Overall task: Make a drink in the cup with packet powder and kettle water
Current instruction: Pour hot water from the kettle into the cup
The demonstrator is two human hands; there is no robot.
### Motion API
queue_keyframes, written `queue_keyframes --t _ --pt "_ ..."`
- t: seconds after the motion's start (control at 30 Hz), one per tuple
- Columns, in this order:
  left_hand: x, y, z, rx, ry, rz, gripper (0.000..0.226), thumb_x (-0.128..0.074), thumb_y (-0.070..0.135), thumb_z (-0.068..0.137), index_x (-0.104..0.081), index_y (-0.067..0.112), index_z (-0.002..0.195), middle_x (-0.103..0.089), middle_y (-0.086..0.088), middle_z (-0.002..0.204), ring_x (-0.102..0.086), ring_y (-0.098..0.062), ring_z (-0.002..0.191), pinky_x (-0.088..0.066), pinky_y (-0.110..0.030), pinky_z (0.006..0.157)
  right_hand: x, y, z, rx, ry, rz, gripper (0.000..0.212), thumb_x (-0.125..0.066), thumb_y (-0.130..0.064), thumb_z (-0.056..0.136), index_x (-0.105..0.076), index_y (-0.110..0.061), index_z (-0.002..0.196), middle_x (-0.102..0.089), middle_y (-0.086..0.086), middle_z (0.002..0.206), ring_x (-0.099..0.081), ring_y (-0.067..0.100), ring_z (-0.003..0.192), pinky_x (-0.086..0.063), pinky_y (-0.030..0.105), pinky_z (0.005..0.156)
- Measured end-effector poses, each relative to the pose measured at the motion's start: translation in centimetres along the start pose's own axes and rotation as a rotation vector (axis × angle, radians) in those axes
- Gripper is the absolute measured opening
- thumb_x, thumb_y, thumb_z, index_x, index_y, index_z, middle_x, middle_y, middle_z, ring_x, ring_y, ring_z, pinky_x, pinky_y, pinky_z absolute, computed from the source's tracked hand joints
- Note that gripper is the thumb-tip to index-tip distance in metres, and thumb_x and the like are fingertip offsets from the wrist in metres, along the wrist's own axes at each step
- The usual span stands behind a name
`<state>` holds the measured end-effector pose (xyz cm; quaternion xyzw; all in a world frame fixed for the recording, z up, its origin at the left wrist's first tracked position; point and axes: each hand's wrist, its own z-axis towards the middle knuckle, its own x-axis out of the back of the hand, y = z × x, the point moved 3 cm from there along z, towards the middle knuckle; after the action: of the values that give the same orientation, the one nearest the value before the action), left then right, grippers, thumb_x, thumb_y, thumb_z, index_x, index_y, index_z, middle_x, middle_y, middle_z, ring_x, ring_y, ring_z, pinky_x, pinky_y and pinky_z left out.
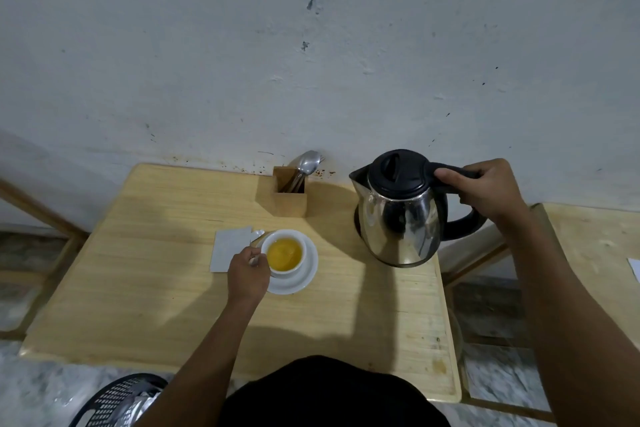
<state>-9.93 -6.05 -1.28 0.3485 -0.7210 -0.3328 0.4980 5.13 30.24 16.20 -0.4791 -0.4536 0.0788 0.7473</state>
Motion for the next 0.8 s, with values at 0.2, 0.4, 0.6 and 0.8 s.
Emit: queue_keyframes --t 0.2,0.4,0.6,0.8 --pt "-0.5 0.6 -0.1 -0.018 0.092 0.132 0.016 -0.05 0.004 0.091 -0.064 -0.004 0.093 -0.066 -0.017 0.091 -0.056 -0.025 0.081 -0.037 -0.029 0.072 0.1 2.6 1.6 0.012 0.029 0.046 0.062 -0.082 -0.049 0.067 -0.051 -0.001 0.044 -0.042 -0.007 0.033 -0.046 0.015 0.038 -0.039 0.028 0.05" --pt "-0.6 0.8 -0.2 -0.02 0.138 0.23 0.018 -0.049 0.004 0.091 -0.064 -0.006 0.092 -0.068 -0.02 0.094 -0.061 -0.035 0.093 -0.04 -0.033 0.079 -1.1 4.6 3.3 0.024 0.038 0.088 0.071 -0.075 -0.061 0.061 -0.061 0.008 0.054 -0.054 0.025 0.048 -0.053 0.026 0.046 -0.042 0.032 0.052" --pt "-0.6 1.0 -0.1 0.02 0.114 0.275 0.019 -0.047 0.009 0.091 -0.063 -0.002 0.087 -0.066 -0.016 0.087 -0.059 -0.03 0.083 -0.037 -0.031 0.073 -1.8 6.3 4.9 0.018 0.01 0.118 0.075 -0.076 -0.061 0.062 -0.059 0.011 0.055 -0.053 0.031 0.051 -0.05 0.025 0.045 -0.039 0.033 0.051" --pt "-0.9 1.4 -0.4 0.037 0.148 0.27 0.02 -0.046 0.007 0.091 -0.064 -0.002 0.092 -0.065 -0.015 0.087 -0.056 -0.028 0.08 -0.036 -0.031 0.072 -2.1 7.8 5.5 0.019 -0.026 0.168 0.079 -0.076 -0.065 0.062 -0.062 0.013 0.058 -0.056 0.031 0.051 -0.052 0.025 0.045 -0.042 0.033 0.052"
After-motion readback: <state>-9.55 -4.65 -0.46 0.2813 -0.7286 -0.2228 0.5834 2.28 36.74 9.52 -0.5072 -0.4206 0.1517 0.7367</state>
